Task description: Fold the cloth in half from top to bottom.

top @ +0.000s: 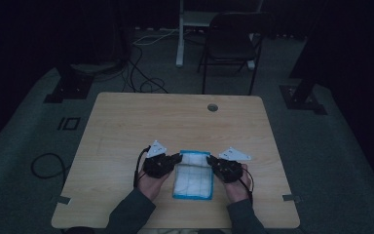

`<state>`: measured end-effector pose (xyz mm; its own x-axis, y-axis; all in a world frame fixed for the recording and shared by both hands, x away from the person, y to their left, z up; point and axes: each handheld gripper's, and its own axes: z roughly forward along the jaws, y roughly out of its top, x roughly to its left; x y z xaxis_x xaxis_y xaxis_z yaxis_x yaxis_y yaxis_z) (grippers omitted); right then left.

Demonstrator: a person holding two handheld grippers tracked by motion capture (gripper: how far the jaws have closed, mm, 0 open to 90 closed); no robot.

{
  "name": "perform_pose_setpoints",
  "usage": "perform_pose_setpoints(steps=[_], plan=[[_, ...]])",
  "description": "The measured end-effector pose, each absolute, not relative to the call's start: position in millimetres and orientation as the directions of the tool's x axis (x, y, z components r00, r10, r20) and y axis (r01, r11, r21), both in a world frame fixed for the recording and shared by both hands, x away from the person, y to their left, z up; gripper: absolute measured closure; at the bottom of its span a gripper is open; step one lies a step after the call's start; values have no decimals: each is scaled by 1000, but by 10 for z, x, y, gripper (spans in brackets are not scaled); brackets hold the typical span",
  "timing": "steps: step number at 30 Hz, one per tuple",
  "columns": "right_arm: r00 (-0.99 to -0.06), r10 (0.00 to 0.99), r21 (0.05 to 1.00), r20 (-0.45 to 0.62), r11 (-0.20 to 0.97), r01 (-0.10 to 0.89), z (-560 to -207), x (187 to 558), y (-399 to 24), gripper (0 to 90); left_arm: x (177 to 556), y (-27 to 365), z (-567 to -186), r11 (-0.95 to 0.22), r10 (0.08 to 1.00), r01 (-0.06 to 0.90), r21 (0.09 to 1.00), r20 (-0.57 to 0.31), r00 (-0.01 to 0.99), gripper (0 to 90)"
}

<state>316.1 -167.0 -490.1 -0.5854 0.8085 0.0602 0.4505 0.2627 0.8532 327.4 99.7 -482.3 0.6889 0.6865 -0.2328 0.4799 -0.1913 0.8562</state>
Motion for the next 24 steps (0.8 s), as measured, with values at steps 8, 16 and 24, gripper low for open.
perform_pose_setpoints(steps=[8, 16, 24], plan=[[-592, 804, 866, 48, 262, 426, -4826, 3120, -1678, 846, 3222, 1014, -4781, -180, 681, 472, 863, -237, 693, 855], [-597, 800, 869, 58, 254, 425, -4859, 3013, -1692, 845, 3139, 1030, -4805, -180, 675, 472, 863, -241, 697, 854], [-609, 790, 861, 72, 259, 438, -4936, 2931, -1677, 845, 3059, 1064, -4890, -170, 674, 497, 851, -268, 689, 854]])
